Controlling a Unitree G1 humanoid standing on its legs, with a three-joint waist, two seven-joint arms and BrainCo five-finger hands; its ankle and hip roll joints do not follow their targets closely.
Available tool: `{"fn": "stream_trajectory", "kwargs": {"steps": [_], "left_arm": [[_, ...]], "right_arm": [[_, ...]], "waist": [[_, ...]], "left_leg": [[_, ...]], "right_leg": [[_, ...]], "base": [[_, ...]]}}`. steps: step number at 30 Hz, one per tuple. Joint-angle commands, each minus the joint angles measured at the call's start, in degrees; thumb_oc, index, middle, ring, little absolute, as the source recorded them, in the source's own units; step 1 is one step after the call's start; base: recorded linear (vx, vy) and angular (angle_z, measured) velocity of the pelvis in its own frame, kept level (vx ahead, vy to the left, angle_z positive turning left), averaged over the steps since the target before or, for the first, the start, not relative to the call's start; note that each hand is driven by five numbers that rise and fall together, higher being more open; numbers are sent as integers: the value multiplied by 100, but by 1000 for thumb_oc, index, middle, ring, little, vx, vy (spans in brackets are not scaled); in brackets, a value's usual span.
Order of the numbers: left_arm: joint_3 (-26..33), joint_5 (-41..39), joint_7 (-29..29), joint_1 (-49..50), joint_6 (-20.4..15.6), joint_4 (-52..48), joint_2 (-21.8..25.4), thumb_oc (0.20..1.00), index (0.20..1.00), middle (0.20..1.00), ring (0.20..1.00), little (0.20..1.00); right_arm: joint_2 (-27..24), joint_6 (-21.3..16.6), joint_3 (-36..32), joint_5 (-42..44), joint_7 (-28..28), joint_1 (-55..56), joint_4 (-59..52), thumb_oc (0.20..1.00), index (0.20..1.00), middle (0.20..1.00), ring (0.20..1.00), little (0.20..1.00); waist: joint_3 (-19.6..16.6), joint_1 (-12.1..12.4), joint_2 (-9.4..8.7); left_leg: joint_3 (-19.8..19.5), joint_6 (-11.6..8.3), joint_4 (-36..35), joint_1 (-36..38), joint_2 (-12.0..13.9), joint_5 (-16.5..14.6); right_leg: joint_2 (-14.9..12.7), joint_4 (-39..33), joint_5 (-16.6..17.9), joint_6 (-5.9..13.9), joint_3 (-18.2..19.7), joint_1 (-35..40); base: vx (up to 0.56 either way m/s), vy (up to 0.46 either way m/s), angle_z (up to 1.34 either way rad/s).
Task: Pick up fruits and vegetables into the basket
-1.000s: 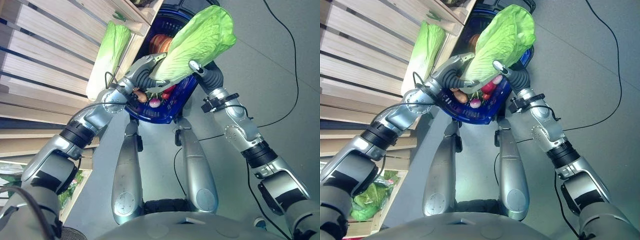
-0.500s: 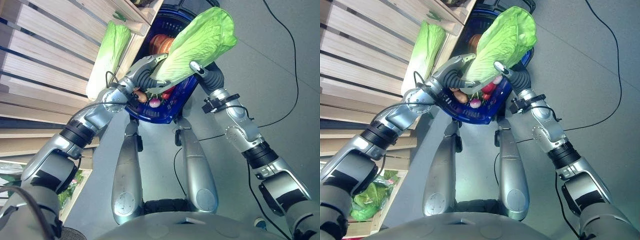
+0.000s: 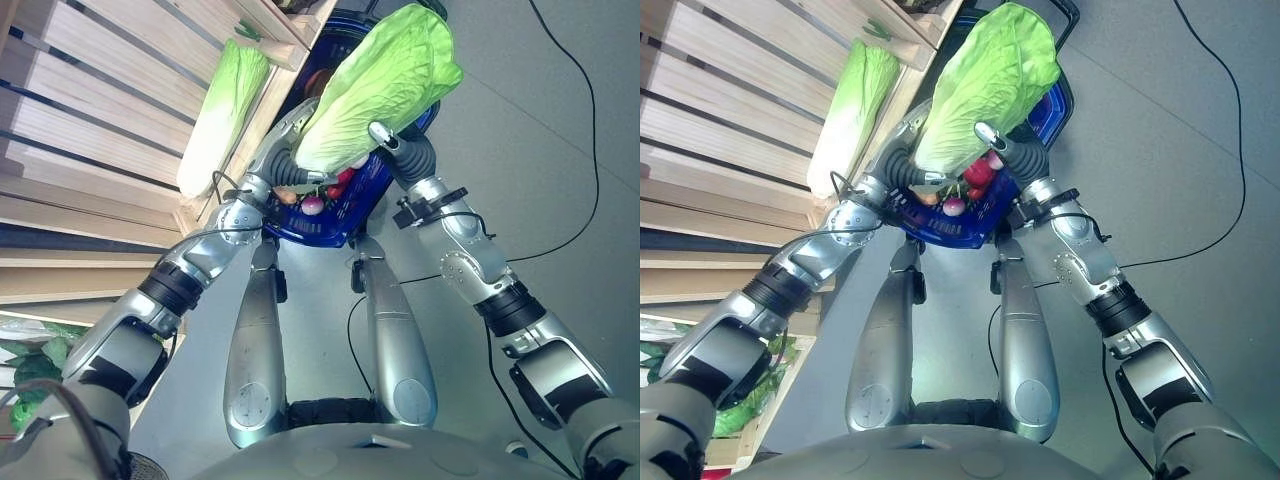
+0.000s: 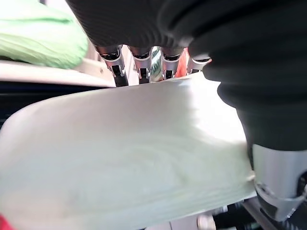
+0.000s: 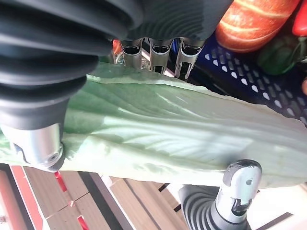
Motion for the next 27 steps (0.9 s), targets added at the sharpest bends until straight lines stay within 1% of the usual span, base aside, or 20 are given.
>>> {"fn": "stream_trajectory", "kwargs": {"steps": [1, 7, 13, 15, 17, 19, 20, 23, 24, 27], "left_arm": [[547, -132, 555, 30, -209, -47, -188, 1000, 1000, 1000, 1000, 1000], [900, -279, 1089, 105, -288, 22, -332, 1000, 1000, 1000, 1000, 1000], [1104, -268, 1297, 96, -289, 0, -362, 1000, 1000, 1000, 1000, 1000], [1178, -244, 1405, 134, -389, 37, -357, 1000, 1000, 1000, 1000, 1000], [1183, -245, 1416, 135, -395, 43, -357, 1000, 1000, 1000, 1000, 1000], [1235, -273, 1506, 144, -478, 97, -350, 1000, 1000, 1000, 1000, 1000], [1264, -281, 1539, 164, -487, 110, -359, 1000, 1000, 1000, 1000, 1000], [1368, -356, 1707, 135, -562, 189, -375, 1000, 1000, 1000, 1000, 1000], [1399, -360, 1747, 152, -557, 200, -389, 1000, 1000, 1000, 1000, 1000], [1496, -466, 1816, 128, -587, 277, -389, 1000, 1000, 1000, 1000, 1000]], "right_arm": [[305, -419, -83, -190, 166, 7, -1084, 200, 200, 200, 200, 200], [356, -410, -187, -285, 77, 23, -1074, 200, 200, 200, 200, 200], [385, -333, -278, -418, -13, 54, -1092, 200, 200, 200, 200, 200], [376, -381, -328, -464, -64, 86, -1049, 200, 200, 200, 200, 200], [377, -388, -332, -474, -73, 90, -1045, 200, 200, 200, 200, 200], [361, -417, -378, -492, -118, 108, -1003, 200, 200, 200, 200, 200], [360, -421, -397, -497, -133, 126, -986, 200, 200, 200, 200, 200], [373, -442, -485, -636, -251, 116, -907, 200, 200, 200, 200, 200], [365, -438, -506, -696, -296, 139, -900, 200, 200, 200, 200, 200], [334, -444, -591, -778, -393, 131, -856, 200, 200, 200, 200, 200]], "waist": [[-115, -102, 24], [-115, -97, 13], [-115, -105, 30], [-115, -108, 48], [-115, -110, 49], [-115, -116, 53], [-115, -116, 53], [-115, -135, 63], [-115, -136, 59], [-115, -153, 67]], "left_leg": [[148, 86, 160, -27, -316, -371], [126, 78, 167, -35, -325, -355], [123, 75, 180, -17, -326, -361], [121, 75, 188, -6, -333, -364], [120, 75, 191, -9, -335, -365], [126, 74, 193, 4, -331, -373], [130, 73, 204, 41, -328, -408], [132, 73, 184, 22, -332, -366], [133, 71, 204, 51, -332, -409], [134, 70, 174, 42, -328, -364]], "right_leg": [[157, -217, -106, 251, -442, 384], [160, -204, -113, 232, -447, 385], [156, -176, -134, 215, -446, 396], [157, -166, -141, 209, -441, 400], [157, -164, -142, 208, -441, 399], [159, -153, -150, 205, -436, 402], [163, -137, -186, 203, -429, 435], [167, -152, -149, 201, -421, 412], [171, -129, -190, 200, -414, 437], [171, -152, -156, 195, -411, 425]], "base": [[2, -7, 6], [2, -1, 2], [0, 0, 0], [0, 0, 0], [0, 0, 0], [0, 0, 0], [0, 0, 0], [0, 0, 0], [0, 0, 0], [0, 0, 0]]}}
